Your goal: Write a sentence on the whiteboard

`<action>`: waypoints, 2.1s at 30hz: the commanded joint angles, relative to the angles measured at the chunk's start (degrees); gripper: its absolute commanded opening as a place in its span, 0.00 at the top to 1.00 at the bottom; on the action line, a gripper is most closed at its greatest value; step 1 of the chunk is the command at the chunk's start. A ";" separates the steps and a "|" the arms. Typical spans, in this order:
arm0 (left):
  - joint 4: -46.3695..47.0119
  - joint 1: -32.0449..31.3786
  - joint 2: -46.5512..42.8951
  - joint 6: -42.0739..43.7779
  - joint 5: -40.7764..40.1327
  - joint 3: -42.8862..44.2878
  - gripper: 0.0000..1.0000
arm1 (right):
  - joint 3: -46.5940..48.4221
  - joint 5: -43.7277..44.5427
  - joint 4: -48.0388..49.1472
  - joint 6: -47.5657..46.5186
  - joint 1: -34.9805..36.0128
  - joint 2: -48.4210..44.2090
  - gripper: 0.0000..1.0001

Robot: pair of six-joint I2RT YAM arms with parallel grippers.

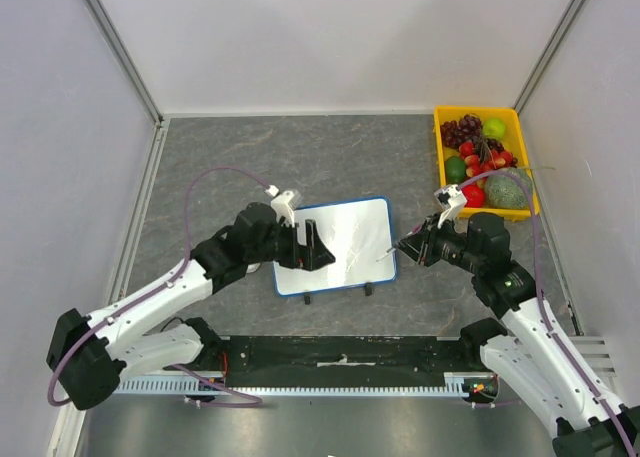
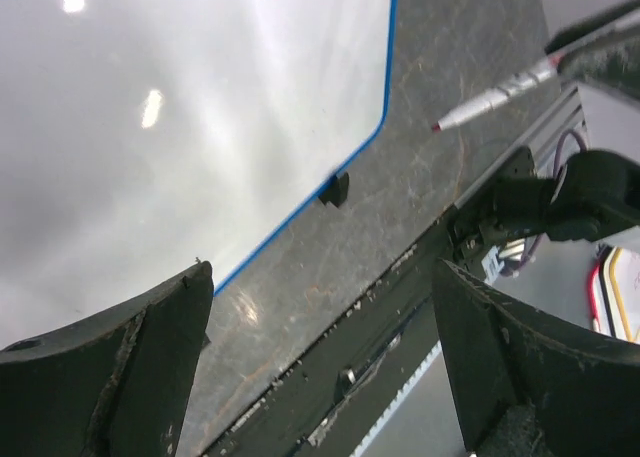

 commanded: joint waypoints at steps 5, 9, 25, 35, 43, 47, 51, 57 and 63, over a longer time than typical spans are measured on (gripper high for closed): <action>4.44 16.56 -2.31 6.21 12.88 1.77 0.06 | 2.67 1.71 6.84 -3.49 -0.15 2.18 1.00; 2.51 26.74 -7.75 6.04 17.00 -0.34 0.06 | 2.40 1.89 10.18 -3.14 -0.15 3.76 1.00; 7.07 51.03 -14.63 -0.47 35.73 -12.65 0.06 | 5.91 8.29 18.18 -2.43 9.86 15.27 1.00; 13.56 51.20 -17.34 -3.80 36.17 -18.71 0.08 | 7.32 8.13 26.26 0.11 16.99 19.59 1.00; 20.77 51.12 -23.15 -6.71 35.12 -25.92 0.16 | 6.88 5.76 29.43 2.05 17.78 20.38 1.00; 25.87 51.11 -21.84 -6.97 35.47 -28.29 0.17 | 6.53 5.49 30.92 2.93 18.40 20.90 1.00; 30.43 51.11 -15.61 -5.65 36.17 -28.73 0.19 | 6.53 5.75 31.45 3.28 19.19 21.69 1.00; 40.71 50.94 -6.90 -5.30 38.02 -28.74 0.21 | 6.09 7.16 32.16 3.63 20.24 22.22 1.00; 54.61 48.57 0.75 -8.20 41.18 -30.23 0.23 | 6.00 8.30 32.86 3.90 20.95 22.75 1.00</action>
